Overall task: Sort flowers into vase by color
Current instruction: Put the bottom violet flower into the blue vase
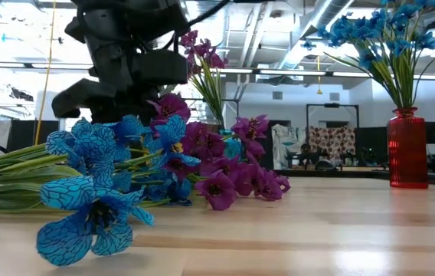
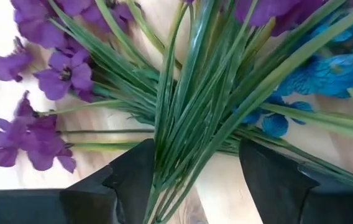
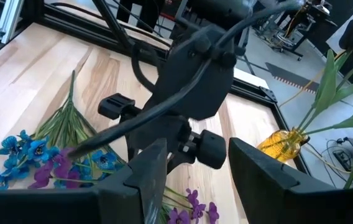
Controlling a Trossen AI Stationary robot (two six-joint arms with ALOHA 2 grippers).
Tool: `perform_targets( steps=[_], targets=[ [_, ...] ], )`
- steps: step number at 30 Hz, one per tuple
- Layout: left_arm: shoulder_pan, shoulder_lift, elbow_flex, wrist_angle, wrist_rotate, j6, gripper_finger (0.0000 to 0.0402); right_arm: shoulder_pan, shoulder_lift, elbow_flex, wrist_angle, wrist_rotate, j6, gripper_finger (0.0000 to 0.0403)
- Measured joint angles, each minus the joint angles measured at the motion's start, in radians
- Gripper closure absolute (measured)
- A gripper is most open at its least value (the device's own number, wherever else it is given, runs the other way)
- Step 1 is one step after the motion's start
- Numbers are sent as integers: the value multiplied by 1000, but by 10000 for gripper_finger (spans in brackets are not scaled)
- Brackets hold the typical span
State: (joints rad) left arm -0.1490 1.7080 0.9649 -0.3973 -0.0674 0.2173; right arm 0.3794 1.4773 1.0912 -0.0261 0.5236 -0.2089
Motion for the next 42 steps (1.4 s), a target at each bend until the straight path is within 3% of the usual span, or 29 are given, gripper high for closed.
perform_targets(
  steps=[14, 22, 35, 42],
  targets=[
    [0, 6, 1, -11, -50, -8, 325, 1, 0, 0, -27, 0, 26, 204],
    [0, -11, 1, -23, -49, -19, 383, 2, -36, 0, -62, 1, 47, 204],
    [25, -176, 1, -37, -46, -48, 397, 29, -221, 0, -255, -1, 262, 204],
    [55, -285, 1, 106, -48, -104, 397, 61, -243, 0, -259, 0, 261, 204]
  ],
)
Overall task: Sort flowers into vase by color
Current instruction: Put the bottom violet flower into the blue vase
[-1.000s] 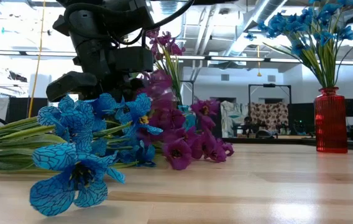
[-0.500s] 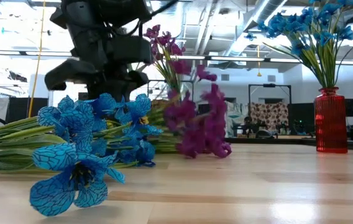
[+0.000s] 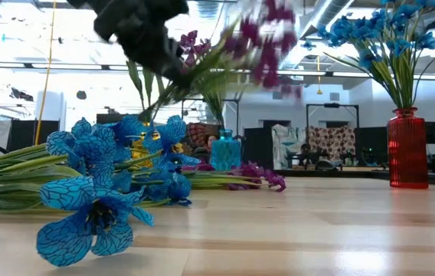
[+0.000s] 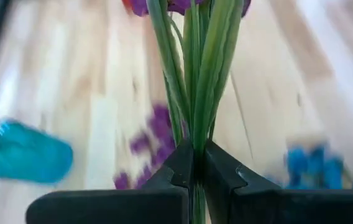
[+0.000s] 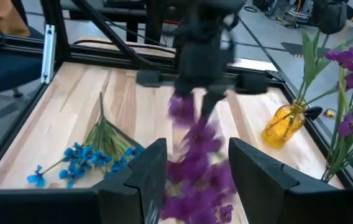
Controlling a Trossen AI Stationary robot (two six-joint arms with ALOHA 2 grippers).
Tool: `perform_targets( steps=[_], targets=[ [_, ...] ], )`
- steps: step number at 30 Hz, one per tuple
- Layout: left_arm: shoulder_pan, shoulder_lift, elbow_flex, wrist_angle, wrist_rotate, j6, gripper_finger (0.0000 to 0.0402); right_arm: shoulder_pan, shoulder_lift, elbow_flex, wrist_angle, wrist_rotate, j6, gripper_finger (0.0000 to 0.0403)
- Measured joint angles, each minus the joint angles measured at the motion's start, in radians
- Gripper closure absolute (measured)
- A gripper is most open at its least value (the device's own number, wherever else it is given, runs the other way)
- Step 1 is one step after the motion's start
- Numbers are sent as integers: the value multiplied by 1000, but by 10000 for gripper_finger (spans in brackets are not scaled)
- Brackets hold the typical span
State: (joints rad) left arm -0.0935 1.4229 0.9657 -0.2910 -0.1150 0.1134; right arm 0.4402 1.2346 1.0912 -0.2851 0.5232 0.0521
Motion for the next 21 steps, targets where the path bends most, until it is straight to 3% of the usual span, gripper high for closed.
perform_targets(
  steps=[9, 11, 17, 21],
  targets=[
    [35, 2, -17, 354, -2, 5, 397, -5, 16, 0, 4, 0, -34, 204],
    [48, 4, -56, 442, -2, 1, 397, -5, 17, 0, 0, 0, -34, 204],
    [104, 4, -205, 918, -6, 0, 397, -5, 18, 0, 2, 0, -37, 204],
    [134, 4, -242, 1063, -5, 48, 397, -11, 18, 0, 3, 0, -37, 204]
  ],
)
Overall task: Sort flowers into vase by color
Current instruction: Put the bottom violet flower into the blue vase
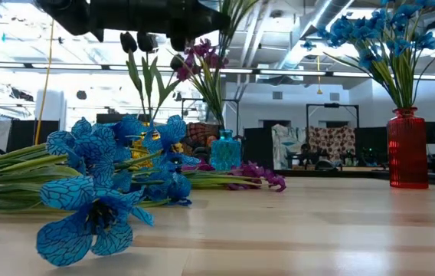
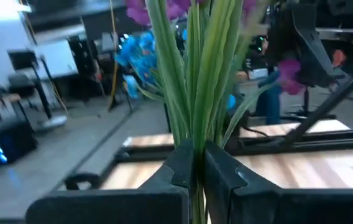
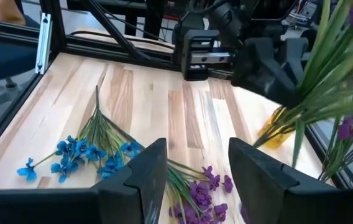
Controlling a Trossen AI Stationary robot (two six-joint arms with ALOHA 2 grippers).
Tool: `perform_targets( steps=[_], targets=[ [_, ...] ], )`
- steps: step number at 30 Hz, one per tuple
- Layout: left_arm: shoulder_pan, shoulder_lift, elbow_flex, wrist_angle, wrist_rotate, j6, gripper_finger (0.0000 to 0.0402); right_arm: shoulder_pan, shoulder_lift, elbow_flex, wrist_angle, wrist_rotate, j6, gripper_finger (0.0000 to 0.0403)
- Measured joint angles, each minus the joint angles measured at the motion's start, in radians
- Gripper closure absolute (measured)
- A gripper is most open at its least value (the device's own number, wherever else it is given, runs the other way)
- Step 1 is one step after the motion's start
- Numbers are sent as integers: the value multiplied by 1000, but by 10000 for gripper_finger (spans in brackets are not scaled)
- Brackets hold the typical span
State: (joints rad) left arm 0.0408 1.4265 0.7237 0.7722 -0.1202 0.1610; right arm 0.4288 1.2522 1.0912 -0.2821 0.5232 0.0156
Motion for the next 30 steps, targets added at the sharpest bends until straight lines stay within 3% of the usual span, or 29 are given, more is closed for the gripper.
perform_targets(
  steps=[12, 17, 22, 30],
  targets=[
    [78, 0, -2, 167, 11, 150, 397, -46, 29, 0, 41, -2, -21, 204],
    [128, 1, -2, 210, 85, 151, 397, -59, 46, 0, 65, -2, -24, 204],
    [154, 93, -1, 381, 108, 135, 398, -71, 46, 0, 85, -2, -24, 204],
    [175, 229, -1, 502, 8, 199, 398, -71, 45, 0, 98, -2, -25, 204]
  ],
)
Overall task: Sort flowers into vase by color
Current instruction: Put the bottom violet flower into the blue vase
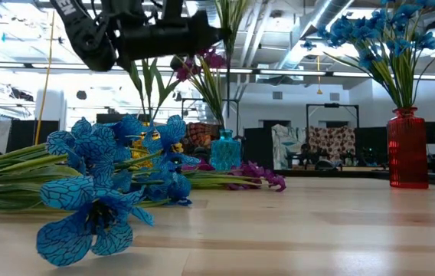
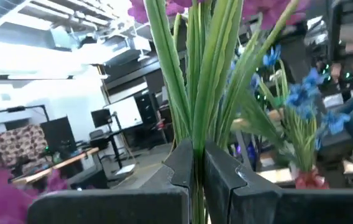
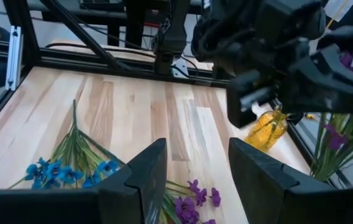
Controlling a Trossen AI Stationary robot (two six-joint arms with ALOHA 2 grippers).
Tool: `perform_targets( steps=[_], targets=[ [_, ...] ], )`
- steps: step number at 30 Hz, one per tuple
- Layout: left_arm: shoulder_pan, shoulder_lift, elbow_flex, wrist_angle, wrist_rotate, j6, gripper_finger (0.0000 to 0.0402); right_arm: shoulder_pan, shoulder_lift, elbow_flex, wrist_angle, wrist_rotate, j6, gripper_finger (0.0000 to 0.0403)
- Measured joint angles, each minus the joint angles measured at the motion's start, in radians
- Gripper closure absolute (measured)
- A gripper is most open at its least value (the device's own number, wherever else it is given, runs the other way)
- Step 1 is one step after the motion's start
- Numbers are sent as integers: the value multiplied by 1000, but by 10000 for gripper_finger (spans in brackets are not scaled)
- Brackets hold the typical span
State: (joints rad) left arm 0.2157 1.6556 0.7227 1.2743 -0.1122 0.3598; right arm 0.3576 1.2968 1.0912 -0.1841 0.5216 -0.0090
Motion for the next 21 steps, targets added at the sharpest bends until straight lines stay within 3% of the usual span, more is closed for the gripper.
perform_targets(
  steps=[21],
  targets=[
    [39, 15, 1, -12, 21, -24, 398, -20, -1, 0, 2, 0, -25, 204]
  ],
)
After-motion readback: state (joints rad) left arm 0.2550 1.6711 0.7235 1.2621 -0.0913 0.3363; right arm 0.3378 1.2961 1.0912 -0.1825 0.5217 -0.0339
